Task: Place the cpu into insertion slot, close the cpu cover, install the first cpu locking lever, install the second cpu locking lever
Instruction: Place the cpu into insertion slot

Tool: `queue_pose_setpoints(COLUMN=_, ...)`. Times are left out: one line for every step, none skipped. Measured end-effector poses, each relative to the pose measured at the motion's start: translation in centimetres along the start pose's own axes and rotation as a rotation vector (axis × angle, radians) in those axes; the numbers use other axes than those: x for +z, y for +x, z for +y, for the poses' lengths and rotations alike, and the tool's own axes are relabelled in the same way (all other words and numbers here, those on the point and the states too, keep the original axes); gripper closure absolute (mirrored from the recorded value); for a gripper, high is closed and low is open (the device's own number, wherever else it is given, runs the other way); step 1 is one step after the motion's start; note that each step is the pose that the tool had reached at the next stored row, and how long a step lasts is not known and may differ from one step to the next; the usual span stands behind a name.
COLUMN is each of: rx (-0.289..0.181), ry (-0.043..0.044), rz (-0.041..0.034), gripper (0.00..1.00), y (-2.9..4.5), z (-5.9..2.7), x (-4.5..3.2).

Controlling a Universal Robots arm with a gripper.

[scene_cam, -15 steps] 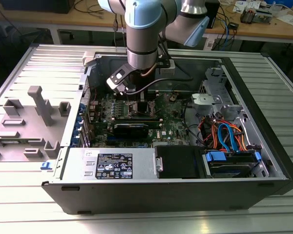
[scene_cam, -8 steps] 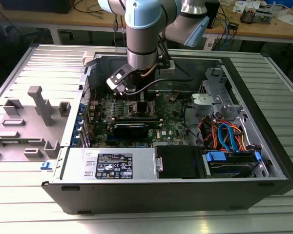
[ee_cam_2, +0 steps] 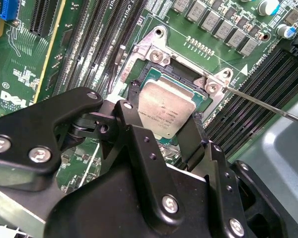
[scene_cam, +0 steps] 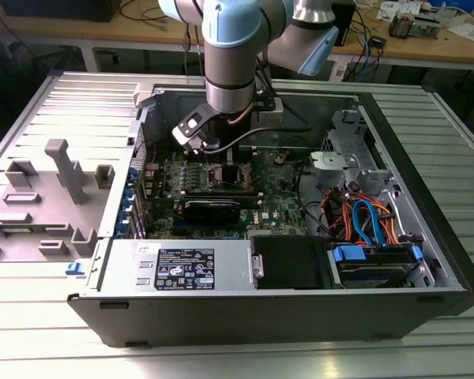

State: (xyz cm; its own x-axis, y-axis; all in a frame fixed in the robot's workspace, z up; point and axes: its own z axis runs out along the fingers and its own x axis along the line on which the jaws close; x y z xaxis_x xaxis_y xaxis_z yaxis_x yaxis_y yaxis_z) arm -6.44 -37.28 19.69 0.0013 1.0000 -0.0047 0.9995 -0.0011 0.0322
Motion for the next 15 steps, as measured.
queue_pose_setpoints(rx=0.0, ry=-0.0001, rz=0.0, gripper=0.45, y=0.0, z=0.0, x=0.0)
queue_pose_setpoints(rx=0.0, ry=0.0, rz=0.0001, gripper=0.45, y=0.0, z=0.0, x=0.01)
queue_pose_setpoints(rx=0.0, ry=-0.0002, rz=0.0004, gripper=0.45, y=0.0, z=0.0, x=0.02)
queue_pose_setpoints(rx=0.0, ry=-0.0005, rz=0.0014, gripper=0.45, y=0.02, z=0.0, x=0.05)
queue_pose_setpoints(rx=0.0, ry=-0.0005, rz=0.0009, gripper=0.45, y=0.02, z=0.01, x=0.06)
queue_pose_setpoints(rx=0.0, ry=-0.0005, rz=0.0007, gripper=0.38, y=0.01, z=0.01, x=0.05)
queue_pose_setpoints(rx=0.0, ry=-0.0004, rz=0.0004, gripper=0.38, y=0.01, z=0.0, x=0.05)
queue_pose_setpoints(rx=0.0, ry=-0.0002, rz=0.0001, gripper=0.38, y=0.0, z=0.0, x=0.04)
queue_pose_setpoints(rx=0.0, ry=-0.0001, rz=0.0001, gripper=0.38, y=0.0, z=0.0, x=0.04)
queue_pose_setpoints(rx=0.0, ry=0.0, rz=0.0, gripper=0.38, y=0.0, z=0.0, x=0.04)
queue_pose_setpoints(rx=0.0, ry=-0.0001, rz=0.0001, gripper=0.38, y=0.0, z=0.0, x=0.05)
queue_pose_setpoints(rx=0.0, ry=-0.0003, rz=0.0004, gripper=0.38, y=0.01, z=0.0, x=0.01)
queue_pose_setpoints(rx=0.0, ry=-0.0002, rz=0.0002, gripper=0.38, y=0.0, z=0.0, x=-0.06)
queue_pose_setpoints(rx=0.0, ry=-0.0001, rz=0.0002, gripper=0.38, y=0.0, z=0.01, x=-0.13)
queue_pose_setpoints(rx=0.0, ry=-0.0001, rz=0.0002, gripper=0.38, y=0.0, z=0.01, x=-0.23)
